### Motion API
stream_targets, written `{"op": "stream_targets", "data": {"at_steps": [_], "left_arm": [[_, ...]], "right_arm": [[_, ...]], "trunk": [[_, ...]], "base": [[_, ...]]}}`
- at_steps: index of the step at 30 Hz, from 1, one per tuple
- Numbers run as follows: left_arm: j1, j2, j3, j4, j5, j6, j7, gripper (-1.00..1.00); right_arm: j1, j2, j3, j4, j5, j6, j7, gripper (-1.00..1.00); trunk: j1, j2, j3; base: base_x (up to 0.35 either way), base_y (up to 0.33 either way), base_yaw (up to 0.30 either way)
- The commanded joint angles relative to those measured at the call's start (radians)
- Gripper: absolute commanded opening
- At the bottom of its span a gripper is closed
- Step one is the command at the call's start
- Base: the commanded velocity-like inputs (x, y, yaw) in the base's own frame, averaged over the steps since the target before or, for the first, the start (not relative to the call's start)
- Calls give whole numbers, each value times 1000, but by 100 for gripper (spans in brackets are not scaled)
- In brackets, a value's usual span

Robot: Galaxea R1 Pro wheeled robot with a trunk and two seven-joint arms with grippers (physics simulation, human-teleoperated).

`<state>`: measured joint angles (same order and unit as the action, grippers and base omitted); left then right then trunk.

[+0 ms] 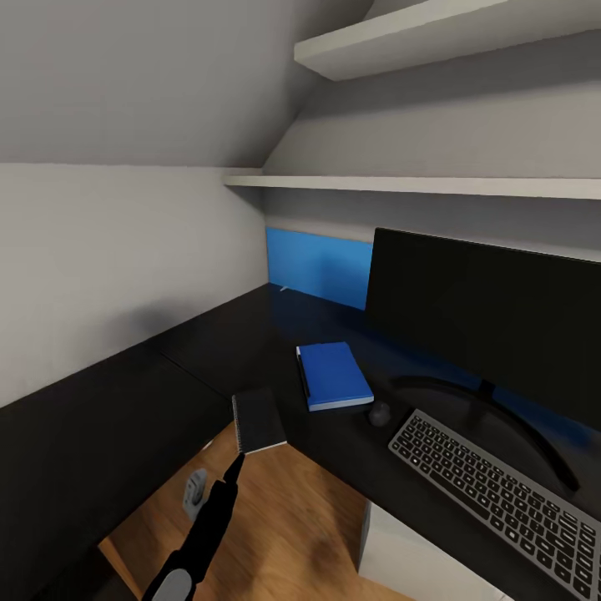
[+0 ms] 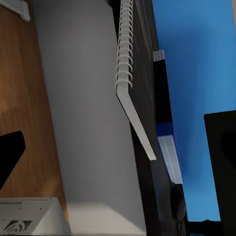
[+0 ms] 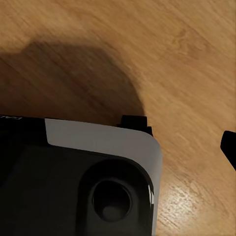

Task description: In the bedroom, organize the workspace by keeping the computer under the desk, ensuring the monitor is on the desk, placing the keyboard on the desk next to the monitor, placing the mouse on the desk next to the keyboard, moving the folder from the swivel chair onto the desk next to the mouse, stacking the notebook on top of the folder with the pen on top of the notebook, and positioning the swivel chair next to the desk.

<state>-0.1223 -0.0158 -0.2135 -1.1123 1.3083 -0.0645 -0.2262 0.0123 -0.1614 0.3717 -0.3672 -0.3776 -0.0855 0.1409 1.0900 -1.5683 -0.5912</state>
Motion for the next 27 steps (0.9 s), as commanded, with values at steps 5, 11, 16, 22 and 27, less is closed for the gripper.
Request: {"op": "stream_targets", "data": {"at_steps": [5,11,16,22,27], "left_arm": [[0,0,3,3,13,24,0,100],[0,5,8,12,20,45,8,100],[0,8,7,14,22,52,31,100],[0,1,5,17,17,50,67,100],[-1,-1,5,21,15,50,75,100]], "right_arm": [[0,-1,6,-1,-10,-5,0,100],[0,-2,8,11,-9,-69,1,100],[0,-1,7,42,-7,-89,3,100],[0,-1,7,53,-6,-111,3,100],[0,-1,8,55,-7,-124,3,100]], "trunk": [[0,0,-1],[0,0,-1],[0,0,-1],[0,0,-1],[0,0,-1]], "base": [[0,0,0],[0,0,0],[0,0,0],[0,0,0],[55,10,0]]}}
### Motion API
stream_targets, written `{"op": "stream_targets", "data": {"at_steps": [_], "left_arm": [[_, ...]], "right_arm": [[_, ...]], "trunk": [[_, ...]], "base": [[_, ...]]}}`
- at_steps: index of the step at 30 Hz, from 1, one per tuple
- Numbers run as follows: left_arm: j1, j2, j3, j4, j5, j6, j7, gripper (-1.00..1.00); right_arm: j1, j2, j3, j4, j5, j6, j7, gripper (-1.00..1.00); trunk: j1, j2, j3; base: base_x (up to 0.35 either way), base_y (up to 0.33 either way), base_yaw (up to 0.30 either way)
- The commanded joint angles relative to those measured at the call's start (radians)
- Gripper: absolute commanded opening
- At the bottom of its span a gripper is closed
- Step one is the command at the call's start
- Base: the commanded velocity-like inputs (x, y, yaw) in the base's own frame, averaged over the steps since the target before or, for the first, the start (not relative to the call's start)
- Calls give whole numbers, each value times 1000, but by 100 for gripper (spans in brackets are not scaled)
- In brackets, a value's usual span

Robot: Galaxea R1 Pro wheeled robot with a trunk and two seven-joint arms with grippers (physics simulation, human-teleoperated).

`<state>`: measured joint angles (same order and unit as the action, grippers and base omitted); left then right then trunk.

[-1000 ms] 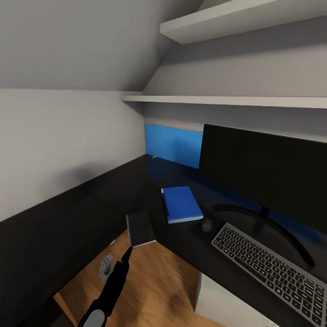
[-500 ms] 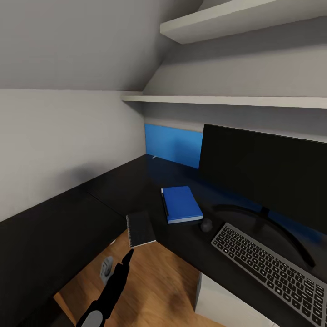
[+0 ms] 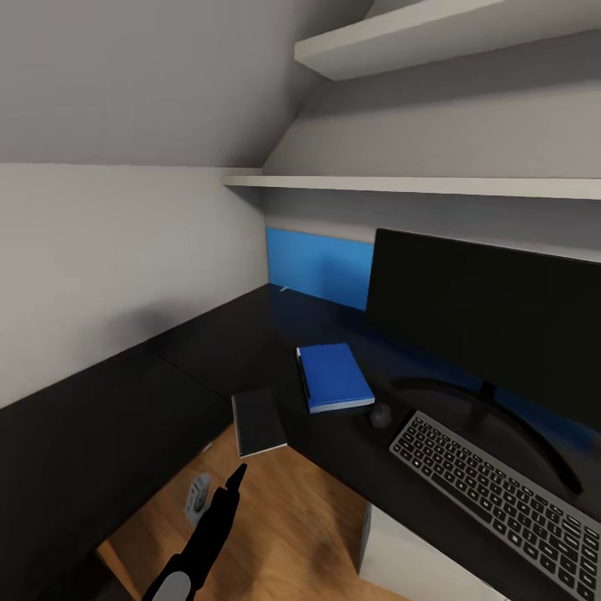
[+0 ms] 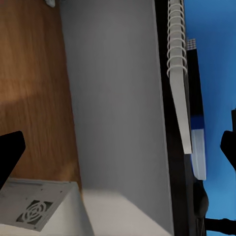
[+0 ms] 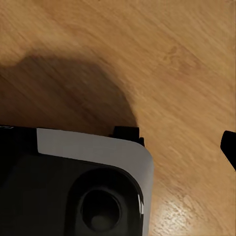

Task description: In the bedroom, organize the workspace by keeping the computer under the desk, ensuring the monitor is on the desk, placing the keyboard on the desk next to the monitor, placing the mouse on the desk next to the keyboard, moving the folder from the swivel chair onto the desk next to the mouse, stacking the notebook on top of the folder with the pen on top of the notebook, and positioning the swivel chair next to the desk.

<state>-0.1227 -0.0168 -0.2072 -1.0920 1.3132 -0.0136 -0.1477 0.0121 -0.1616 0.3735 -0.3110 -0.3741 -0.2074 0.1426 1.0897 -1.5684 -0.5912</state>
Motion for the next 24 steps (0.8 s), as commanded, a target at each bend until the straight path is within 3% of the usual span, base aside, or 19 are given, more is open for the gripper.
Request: {"op": "stream_targets", "data": {"at_steps": [1,24], "left_arm": [[-1,0,-1,1,10,-2,-3,100],[-19,-21,-6,3,-3,-21,4,100]], "right_arm": [[0,-1,7,-1,-11,-3,2,100],[0,-3,12,0,-9,-12,3,100]], "trunk": [[0,0,-1],[0,0,-1]], "base": [[199,21,0],[97,3,0]]}}
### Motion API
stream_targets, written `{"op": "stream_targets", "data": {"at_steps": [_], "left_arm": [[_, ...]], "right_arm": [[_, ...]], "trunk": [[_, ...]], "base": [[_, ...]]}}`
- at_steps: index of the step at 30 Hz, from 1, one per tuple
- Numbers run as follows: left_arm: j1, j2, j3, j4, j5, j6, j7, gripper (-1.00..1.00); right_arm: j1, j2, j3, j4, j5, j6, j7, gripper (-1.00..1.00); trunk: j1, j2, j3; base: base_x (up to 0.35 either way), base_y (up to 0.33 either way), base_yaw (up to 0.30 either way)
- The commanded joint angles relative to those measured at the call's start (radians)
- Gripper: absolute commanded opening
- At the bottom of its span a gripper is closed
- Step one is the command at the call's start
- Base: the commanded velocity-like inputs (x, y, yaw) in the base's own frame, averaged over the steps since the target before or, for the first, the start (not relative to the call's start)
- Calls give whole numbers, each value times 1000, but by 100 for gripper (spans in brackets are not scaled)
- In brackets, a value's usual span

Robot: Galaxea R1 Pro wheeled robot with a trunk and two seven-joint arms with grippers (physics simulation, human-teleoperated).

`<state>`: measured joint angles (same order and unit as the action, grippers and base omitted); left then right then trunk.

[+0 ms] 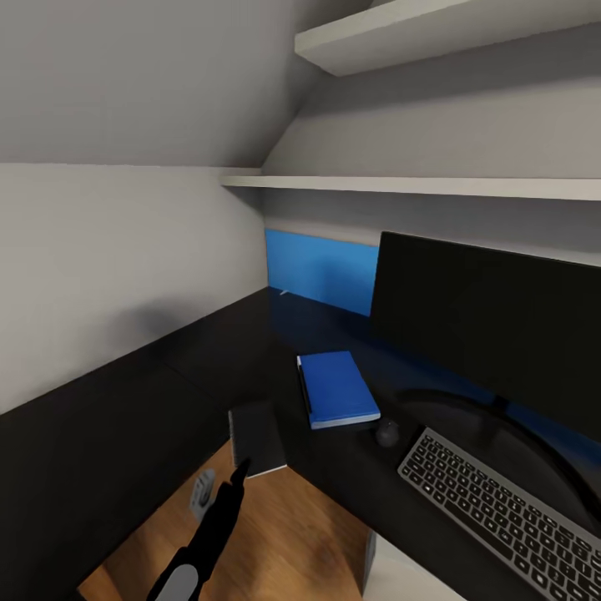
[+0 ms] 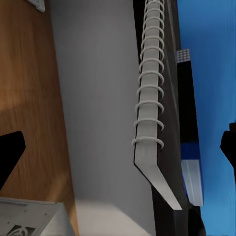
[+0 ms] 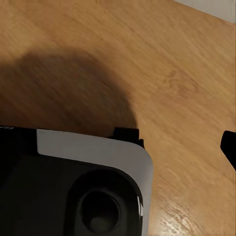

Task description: In the bedroom, organize the workspace by keeping the computer under the desk, ensuring the monitor is on the desk, placing the keyboard on the desk next to the monitor, placing the mouse on the desk next to the keyboard, moving the folder from the swivel chair onto the desk next to the mouse, stacking the notebook on top of the folder with the pen on top of the notebook, and positioning the swivel chair next to the desk.

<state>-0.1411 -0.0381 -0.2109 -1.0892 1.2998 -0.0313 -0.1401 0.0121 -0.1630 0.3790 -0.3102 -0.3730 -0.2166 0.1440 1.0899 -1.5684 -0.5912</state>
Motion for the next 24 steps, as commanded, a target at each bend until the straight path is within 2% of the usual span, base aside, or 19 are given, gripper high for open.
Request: {"op": "stream_targets", "data": {"at_steps": [1,13,14,24], "left_arm": [[-2,0,-2,1,10,-3,-4,100],[-23,1,-2,13,10,-2,-6,100],[-24,1,-2,14,10,-2,-6,-100],[-27,4,-5,17,10,2,-13,-100]], "right_arm": [[0,-1,7,-1,-11,-2,2,100],[1,-1,8,-1,-11,-12,7,100],[1,-1,8,-1,-11,-18,8,100],[0,-1,8,-1,-11,-50,11,100]], "trunk": [[0,0,-1],[0,0,-1],[0,0,-1],[0,0,-1]], "base": [[71,0,0],[19,0,0],[3,0,0],[1,0,0]]}}
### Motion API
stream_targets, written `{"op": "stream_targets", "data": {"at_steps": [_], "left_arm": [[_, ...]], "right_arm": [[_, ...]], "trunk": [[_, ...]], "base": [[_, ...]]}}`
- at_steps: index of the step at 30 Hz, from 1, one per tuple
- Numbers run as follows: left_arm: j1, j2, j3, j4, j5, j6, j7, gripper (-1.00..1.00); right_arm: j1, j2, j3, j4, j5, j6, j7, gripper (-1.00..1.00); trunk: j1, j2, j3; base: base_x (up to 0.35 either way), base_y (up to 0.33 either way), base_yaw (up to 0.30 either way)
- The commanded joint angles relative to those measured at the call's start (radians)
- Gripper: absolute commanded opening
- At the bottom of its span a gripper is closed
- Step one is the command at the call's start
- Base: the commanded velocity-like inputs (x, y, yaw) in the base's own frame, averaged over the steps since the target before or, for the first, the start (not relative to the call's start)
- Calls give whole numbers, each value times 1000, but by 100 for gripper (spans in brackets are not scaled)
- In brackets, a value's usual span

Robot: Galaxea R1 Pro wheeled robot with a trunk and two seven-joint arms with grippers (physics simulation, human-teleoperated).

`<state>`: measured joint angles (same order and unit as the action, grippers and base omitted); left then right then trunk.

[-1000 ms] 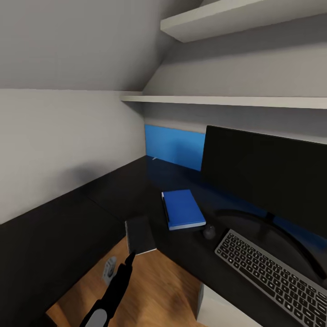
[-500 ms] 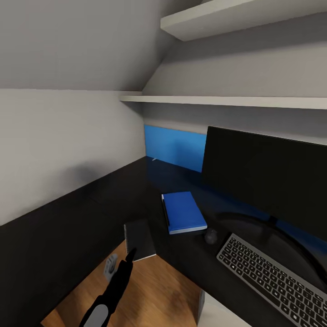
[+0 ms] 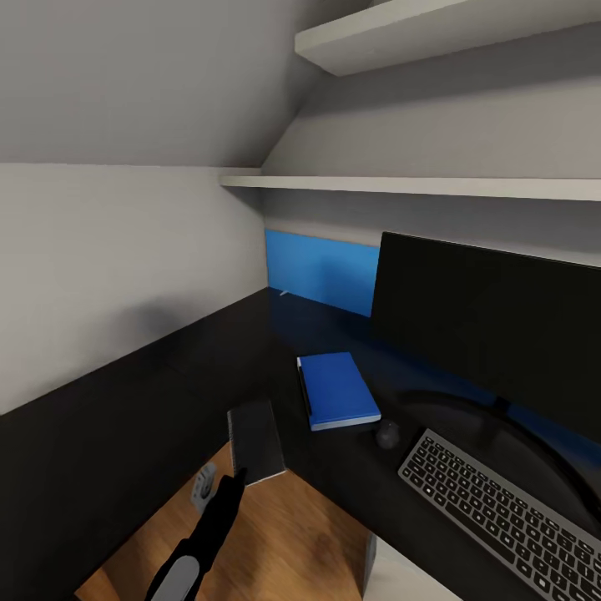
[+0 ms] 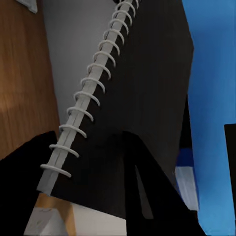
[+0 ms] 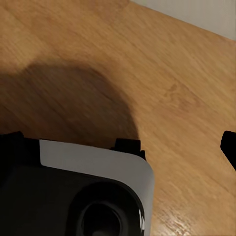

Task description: In the bedroom, organize the workspace by keeping the computer under the desk, ensuring the monitor is on the desk, placing the keyboard on the desk next to the monitor, placing the mouse on the desk next to the keyboard, moving the folder from the swivel chair onto the desk next to the mouse, stacking the notebook on top of the folder with the pen on top of the notebook, and positioning the swivel chair next to the desk.

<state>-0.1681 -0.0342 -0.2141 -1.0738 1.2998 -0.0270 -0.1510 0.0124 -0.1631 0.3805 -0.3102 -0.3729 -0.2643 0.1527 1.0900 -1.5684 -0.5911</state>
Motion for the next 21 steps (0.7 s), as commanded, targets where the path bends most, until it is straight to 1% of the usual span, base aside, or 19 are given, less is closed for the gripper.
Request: {"op": "stream_targets", "data": {"at_steps": [1,10,15,21], "left_arm": [[-1,2,-2,1,10,-1,-7,-100],[-1,11,-5,-3,12,5,-72,-100],[-1,13,-5,-12,12,6,-87,-100],[0,17,-7,-64,12,6,-93,-100]], "right_arm": [[0,-1,6,-1,-11,-3,2,100],[0,-1,6,-1,-11,-4,2,100],[0,-1,6,-1,-11,-4,2,100],[0,-1,6,0,-11,-4,0,100]], "trunk": [[0,0,-1],[0,0,-1],[0,0,-1],[0,0,-1]], "base": [[0,0,0],[0,0,0],[0,0,0],[0,0,0]]}}
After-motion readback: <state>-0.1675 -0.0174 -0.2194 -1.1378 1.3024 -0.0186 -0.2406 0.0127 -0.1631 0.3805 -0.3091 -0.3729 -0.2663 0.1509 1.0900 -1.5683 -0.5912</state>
